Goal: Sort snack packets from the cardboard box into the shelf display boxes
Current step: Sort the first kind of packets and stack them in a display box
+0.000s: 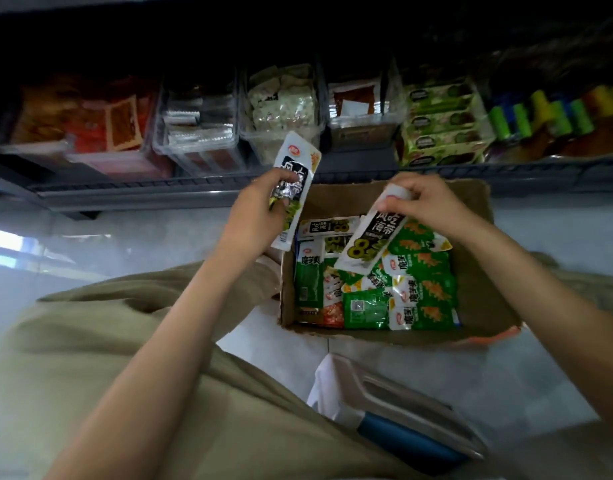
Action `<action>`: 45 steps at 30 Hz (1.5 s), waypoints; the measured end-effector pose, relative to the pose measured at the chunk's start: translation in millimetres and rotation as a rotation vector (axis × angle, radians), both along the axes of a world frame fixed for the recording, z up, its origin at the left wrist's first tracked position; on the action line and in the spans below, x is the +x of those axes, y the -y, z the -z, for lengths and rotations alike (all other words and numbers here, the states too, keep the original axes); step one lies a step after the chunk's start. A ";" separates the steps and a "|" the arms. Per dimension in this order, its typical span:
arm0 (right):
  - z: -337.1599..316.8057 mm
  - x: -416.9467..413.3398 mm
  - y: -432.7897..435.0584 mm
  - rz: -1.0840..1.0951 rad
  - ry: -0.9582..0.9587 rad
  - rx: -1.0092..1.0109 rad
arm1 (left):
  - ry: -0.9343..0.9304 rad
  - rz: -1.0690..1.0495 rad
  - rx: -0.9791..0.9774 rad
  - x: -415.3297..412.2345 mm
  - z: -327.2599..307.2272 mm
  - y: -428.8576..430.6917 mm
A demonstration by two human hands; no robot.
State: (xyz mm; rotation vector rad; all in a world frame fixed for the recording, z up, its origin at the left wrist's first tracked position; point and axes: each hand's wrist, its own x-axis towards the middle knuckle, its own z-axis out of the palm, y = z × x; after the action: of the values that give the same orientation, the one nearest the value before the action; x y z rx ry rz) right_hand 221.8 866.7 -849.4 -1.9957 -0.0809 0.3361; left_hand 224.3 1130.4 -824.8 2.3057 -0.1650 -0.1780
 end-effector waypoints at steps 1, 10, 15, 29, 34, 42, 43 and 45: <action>-10.4 -0.8 2.6 0.024 -0.001 0.067 | -0.008 0.042 -0.047 -0.1 -4.5 7.9; -64.9 -22.0 5.0 0.179 0.029 0.366 | -0.205 0.351 -0.517 -20.5 -41.7 69.9; -73.0 -34.3 5.9 0.300 0.174 0.259 | -0.208 0.342 -0.499 -30.0 -52.9 92.3; -113.6 -45.5 14.2 0.491 0.265 0.533 | 0.221 0.346 -0.279 -9.4 -100.6 142.8; -149.9 -28.7 15.0 0.479 0.366 0.577 | 0.412 0.339 -0.126 8.8 -135.1 148.9; -220.4 34.6 -3.6 0.346 0.643 0.448 | 0.809 0.188 -0.051 69.6 -174.1 121.7; -230.9 43.7 -7.2 0.324 0.699 0.422 | 0.833 0.147 -0.070 80.3 -174.4 113.8; -250.0 60.2 -13.9 0.283 0.786 0.370 | 0.864 0.022 -0.063 98.7 -172.7 96.7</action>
State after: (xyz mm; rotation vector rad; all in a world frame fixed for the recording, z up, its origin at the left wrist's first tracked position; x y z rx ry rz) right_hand 282.0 880.5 -599.4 -1.6339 -0.3256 -0.6162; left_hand 322.9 1033.8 -652.1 2.1724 -0.6147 0.8121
